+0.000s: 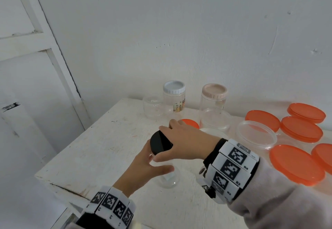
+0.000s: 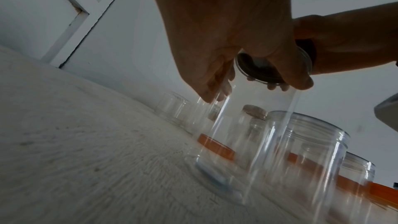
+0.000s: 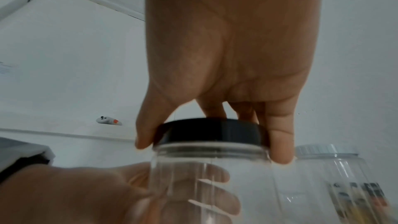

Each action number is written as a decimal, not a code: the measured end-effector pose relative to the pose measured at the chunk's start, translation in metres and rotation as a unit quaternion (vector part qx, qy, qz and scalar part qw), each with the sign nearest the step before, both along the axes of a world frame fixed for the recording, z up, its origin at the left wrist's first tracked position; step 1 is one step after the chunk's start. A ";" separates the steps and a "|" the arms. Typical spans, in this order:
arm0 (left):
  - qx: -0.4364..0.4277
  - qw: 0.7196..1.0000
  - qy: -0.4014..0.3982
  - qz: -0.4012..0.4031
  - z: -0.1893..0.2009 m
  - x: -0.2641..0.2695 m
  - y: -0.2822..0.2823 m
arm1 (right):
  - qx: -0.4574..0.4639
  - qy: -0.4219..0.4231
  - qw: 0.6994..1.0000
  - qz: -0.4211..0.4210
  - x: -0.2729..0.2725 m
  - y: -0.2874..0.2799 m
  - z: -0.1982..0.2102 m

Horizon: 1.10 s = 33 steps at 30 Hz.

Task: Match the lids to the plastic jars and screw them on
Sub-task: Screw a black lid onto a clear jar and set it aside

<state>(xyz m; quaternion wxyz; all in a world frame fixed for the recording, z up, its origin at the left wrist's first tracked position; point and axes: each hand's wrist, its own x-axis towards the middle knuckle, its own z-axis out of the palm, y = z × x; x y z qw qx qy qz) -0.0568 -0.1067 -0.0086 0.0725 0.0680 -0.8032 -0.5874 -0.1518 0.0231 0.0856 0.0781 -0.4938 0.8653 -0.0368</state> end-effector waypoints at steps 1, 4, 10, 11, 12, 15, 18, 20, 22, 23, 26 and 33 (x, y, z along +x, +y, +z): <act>-0.003 1.000 0.003 0.003 -0.001 0.000 0.000 | -0.013 0.002 1.000 -0.005 0.001 0.001 -0.003; -0.008 1.000 0.021 0.016 -0.005 0.000 0.001 | -0.049 0.000 0.999 -0.020 0.005 0.005 -0.011; -0.018 0.999 0.033 0.015 -0.009 -0.005 0.000 | -0.155 -0.030 0.985 -0.076 0.016 0.006 -0.032; -0.011 0.999 0.032 0.019 -0.009 -0.006 0.000 | -0.179 -0.049 0.979 -0.082 0.018 0.006 -0.036; 0.003 0.999 0.025 0.026 -0.008 -0.006 -0.002 | -0.207 -0.065 0.972 -0.087 0.019 0.007 -0.040; -0.002 0.999 -0.020 -0.039 -0.001 -0.005 -0.014 | -0.291 -0.100 0.947 -0.092 0.021 0.008 -0.049; -0.038 0.984 -0.113 -0.131 0.006 -0.006 -0.042 | -0.327 -0.102 0.935 -0.086 0.020 0.008 -0.056; -0.072 0.975 -0.157 -0.141 0.008 -0.015 -0.061 | -0.340 -0.109 0.931 -0.081 0.019 0.008 -0.060; -0.089 0.975 -0.163 -0.119 0.010 -0.031 -0.080 | -0.351 -0.123 0.925 -0.078 0.019 0.008 -0.064; -0.103 0.978 -0.155 -0.095 0.010 -0.041 -0.089 | -0.355 -0.131 0.922 -0.079 0.019 0.008 -0.065; -0.163 0.979 -0.122 -0.001 0.013 -0.079 -0.111 | -0.359 -0.153 0.917 -0.083 0.018 0.009 -0.066; -0.288 0.948 -0.074 0.110 0.022 -0.184 -0.125 | -0.357 -0.194 0.909 -0.094 0.003 0.007 -0.055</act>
